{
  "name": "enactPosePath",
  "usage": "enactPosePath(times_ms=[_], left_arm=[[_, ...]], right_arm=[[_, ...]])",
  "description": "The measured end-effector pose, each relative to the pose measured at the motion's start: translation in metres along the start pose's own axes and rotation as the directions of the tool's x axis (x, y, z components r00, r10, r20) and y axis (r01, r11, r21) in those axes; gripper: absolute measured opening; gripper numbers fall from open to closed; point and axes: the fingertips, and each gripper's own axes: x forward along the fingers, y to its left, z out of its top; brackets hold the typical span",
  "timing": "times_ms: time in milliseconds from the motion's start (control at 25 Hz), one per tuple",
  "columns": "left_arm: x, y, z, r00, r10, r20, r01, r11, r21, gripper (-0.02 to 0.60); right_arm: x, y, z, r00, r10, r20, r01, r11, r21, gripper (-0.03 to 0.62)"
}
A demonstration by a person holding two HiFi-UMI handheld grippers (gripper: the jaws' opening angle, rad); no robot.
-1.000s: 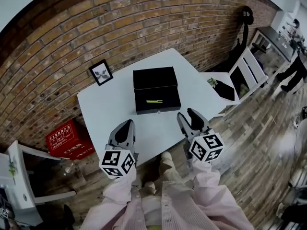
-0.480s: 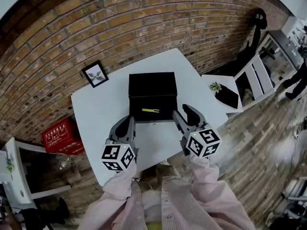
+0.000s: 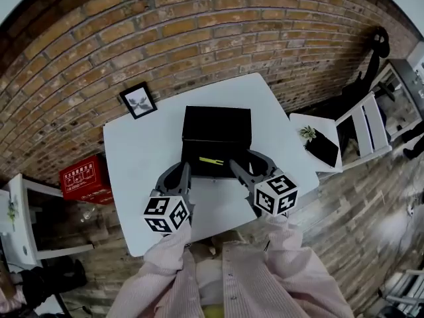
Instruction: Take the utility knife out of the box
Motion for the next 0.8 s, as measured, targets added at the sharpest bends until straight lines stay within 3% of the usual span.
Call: enactPosePath(times_ms=[400, 680, 800], left_arm=[[0.014, 0.020, -0.015, 0.998, 0.054, -0.042, -0.055, 0.997, -0.044, -0.008], [0.022, 0.035, -0.023, 0.994, 0.053, -0.096, -0.060, 0.996, -0.067, -0.008], [0.026, 0.041, -0.029, 0.992, 0.050, -0.120, -0.060, 0.995, -0.082, -0.008]], right_arm=[[0.048, 0.008, -0.020, 0.972, 0.148, -0.184, -0.169, 0.981, -0.099, 0.167], [0.080, 0.010, -0.039, 0.928, 0.205, -0.311, -0.254, 0.959, -0.124, 0.167], [0.090, 0.015, -0.053, 0.895, 0.220, -0.387, -0.294, 0.945, -0.143, 0.167]])
